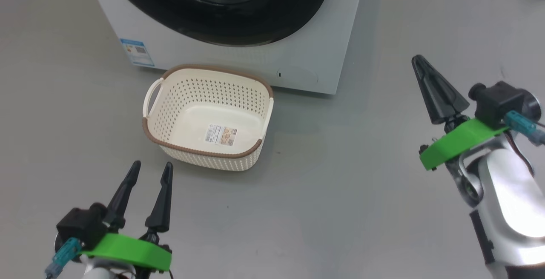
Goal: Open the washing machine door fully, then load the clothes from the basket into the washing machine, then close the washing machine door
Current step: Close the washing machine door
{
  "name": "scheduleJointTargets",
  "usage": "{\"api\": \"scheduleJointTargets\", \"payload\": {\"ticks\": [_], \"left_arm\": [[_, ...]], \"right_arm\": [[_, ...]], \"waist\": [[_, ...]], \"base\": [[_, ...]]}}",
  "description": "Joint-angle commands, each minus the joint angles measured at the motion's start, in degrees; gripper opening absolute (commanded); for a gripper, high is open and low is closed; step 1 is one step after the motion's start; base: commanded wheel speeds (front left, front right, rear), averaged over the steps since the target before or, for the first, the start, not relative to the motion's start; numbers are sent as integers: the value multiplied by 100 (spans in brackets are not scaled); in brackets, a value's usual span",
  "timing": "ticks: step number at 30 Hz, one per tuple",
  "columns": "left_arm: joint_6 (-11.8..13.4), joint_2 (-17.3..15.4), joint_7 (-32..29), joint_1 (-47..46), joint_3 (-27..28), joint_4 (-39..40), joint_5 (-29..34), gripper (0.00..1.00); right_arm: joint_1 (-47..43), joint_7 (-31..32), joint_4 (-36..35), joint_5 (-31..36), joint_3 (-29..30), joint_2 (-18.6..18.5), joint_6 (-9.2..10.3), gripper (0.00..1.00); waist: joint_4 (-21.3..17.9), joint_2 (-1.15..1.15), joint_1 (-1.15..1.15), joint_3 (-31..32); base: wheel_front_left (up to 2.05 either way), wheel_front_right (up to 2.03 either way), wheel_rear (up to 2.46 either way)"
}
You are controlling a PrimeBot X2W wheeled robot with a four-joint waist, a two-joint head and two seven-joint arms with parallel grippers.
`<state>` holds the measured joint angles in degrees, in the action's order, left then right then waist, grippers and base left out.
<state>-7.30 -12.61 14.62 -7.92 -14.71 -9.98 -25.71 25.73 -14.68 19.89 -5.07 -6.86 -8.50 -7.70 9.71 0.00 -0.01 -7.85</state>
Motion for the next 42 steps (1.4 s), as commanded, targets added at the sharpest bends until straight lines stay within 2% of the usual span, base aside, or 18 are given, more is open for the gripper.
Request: {"api": "scheduleJointTargets", "payload": {"ticks": [1,14,26,27,28,29,42], "left_arm": [[-19,-174,38,-74,280,177,53,100],[-19,-153,38,399,532,200,127,100],[-19,-111,38,644,698,211,164,100],[-19,-106,38,653,704,206,166,100],[-19,-102,38,658,709,200,166,100],[-19,-101,38,663,710,199,166,100],[-19,-102,38,654,702,251,167,100]], "right_arm": [[-39,-32,-244,-32,-17,69,21,0],[-1351,-32,-705,46,889,489,21,0],[-2002,-32,-906,-374,1414,560,21,0],[-2029,-32,-899,-432,1452,560,21,27],[-2048,-32,-890,-487,1482,560,21,78],[-2063,-32,-876,-533,1505,561,21,100],[-2135,-32,-848,-534,1544,561,21,100]], "waist": [[-199,0,1,217],[-474,0,1,606],[-637,0,1,759],[-649,0,1,754],[-660,0,1,749],[-669,0,1,744],[-674,0,1,685]], "base": [[0,0,0],[0,0,0],[0,0,0],[0,0,0],[0,0,0],[0,0,0],[0,0,0]]}}
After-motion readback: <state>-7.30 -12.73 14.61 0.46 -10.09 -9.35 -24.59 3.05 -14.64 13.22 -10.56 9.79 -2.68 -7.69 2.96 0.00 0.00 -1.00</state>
